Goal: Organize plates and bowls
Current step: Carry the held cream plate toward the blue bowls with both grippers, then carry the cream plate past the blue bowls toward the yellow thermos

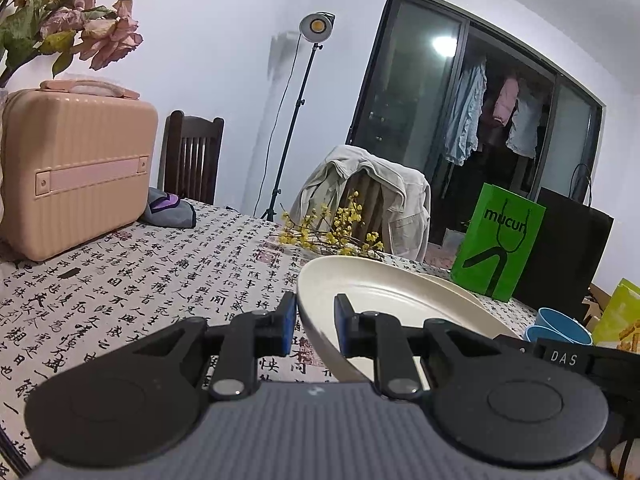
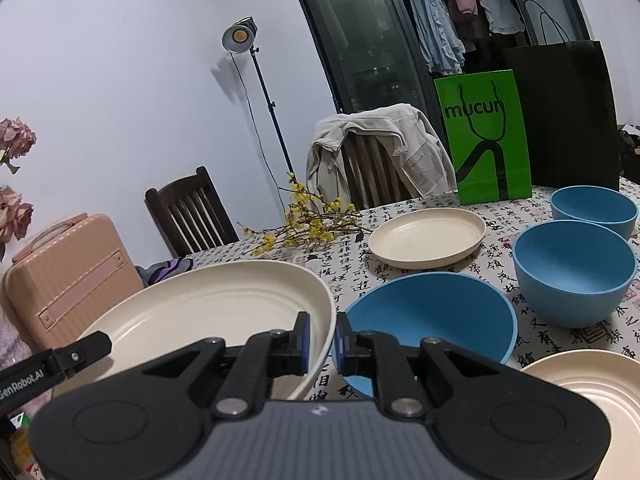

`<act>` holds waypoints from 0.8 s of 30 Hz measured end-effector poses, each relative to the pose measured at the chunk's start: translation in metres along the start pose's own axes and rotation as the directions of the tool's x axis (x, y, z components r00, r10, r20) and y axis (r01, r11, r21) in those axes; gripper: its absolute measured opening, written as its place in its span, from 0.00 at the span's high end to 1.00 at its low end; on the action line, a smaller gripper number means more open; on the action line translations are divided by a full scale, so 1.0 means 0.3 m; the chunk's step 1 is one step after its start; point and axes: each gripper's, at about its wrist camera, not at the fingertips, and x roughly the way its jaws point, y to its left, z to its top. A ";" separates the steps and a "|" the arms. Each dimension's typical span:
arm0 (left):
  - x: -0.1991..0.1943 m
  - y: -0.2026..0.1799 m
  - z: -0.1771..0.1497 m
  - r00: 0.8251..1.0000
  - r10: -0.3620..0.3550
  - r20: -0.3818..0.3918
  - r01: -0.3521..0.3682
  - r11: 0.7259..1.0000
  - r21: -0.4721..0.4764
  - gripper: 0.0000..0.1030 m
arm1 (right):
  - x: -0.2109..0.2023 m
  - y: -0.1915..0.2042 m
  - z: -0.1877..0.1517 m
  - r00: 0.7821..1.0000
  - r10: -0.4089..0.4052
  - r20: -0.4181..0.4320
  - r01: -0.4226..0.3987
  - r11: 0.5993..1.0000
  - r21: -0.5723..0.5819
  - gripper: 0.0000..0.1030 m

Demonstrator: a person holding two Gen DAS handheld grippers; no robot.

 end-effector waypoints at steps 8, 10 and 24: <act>-0.007 -0.009 -0.019 1.000 -0.028 -0.007 0.028 1.000 -0.004 0.81 | -0.026 -0.023 -0.018 1.000 -0.008 0.008 0.008 1.000 0.015 0.88; -0.009 -0.012 -0.023 0.999 -0.034 -0.008 0.034 0.999 0.002 0.81 | -0.033 -0.023 -0.019 1.000 -0.016 0.015 0.016 1.000 0.008 0.88; -0.035 -0.027 -0.031 0.999 -0.051 0.001 0.051 0.999 0.016 0.81 | -0.073 -0.034 -0.033 0.999 -0.018 0.035 0.018 1.000 0.007 0.88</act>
